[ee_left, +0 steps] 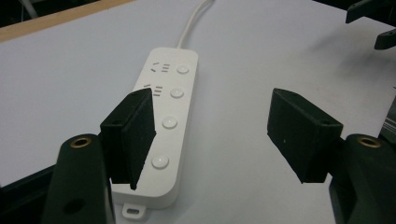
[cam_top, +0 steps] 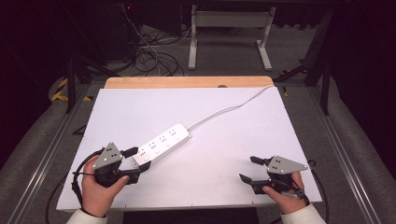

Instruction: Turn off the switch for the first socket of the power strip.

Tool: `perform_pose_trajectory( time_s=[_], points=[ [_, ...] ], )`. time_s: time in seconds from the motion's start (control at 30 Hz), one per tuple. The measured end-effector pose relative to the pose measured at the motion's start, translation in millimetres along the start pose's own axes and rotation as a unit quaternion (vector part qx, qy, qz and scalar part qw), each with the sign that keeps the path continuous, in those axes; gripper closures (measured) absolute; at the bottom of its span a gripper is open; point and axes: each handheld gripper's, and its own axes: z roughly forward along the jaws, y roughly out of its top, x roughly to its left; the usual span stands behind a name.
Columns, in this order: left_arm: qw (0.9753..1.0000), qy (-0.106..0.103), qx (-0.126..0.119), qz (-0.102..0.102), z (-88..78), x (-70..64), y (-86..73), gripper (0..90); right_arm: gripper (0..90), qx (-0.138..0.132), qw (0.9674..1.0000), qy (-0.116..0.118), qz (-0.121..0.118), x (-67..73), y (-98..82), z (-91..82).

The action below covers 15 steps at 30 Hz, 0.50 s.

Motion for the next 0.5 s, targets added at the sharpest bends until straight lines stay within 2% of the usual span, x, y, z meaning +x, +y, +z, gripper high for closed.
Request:
perform_pose_trajectory(
  time_s=[0.07,0.1,0.37,0.5],
  points=[
    [1.0,0.003,-0.001,0.005,0.9,0.6,1.6,32.9,26.6,0.0,1.0,0.0,0.0,0.1,-0.1,0.0],
    [1.0,-0.001,-0.003,0.001,3.2,0.4,4.0,33.0,26.7,0.0,1.0,0.0,0.0,0.0,-0.1,0.1],
    [0.9999,-0.012,-0.002,0.004,14.5,0.6,19.1,33.5,26.7,0.002,1.0,0.001,0.003,-0.2,-0.6,1.1],
    [0.9999,-0.008,0.002,0.015,21.7,-1.2,25.0,33.6,26.7,0.003,1.0,0.002,0.003,-0.2,-0.7,1.2]
  ],
)
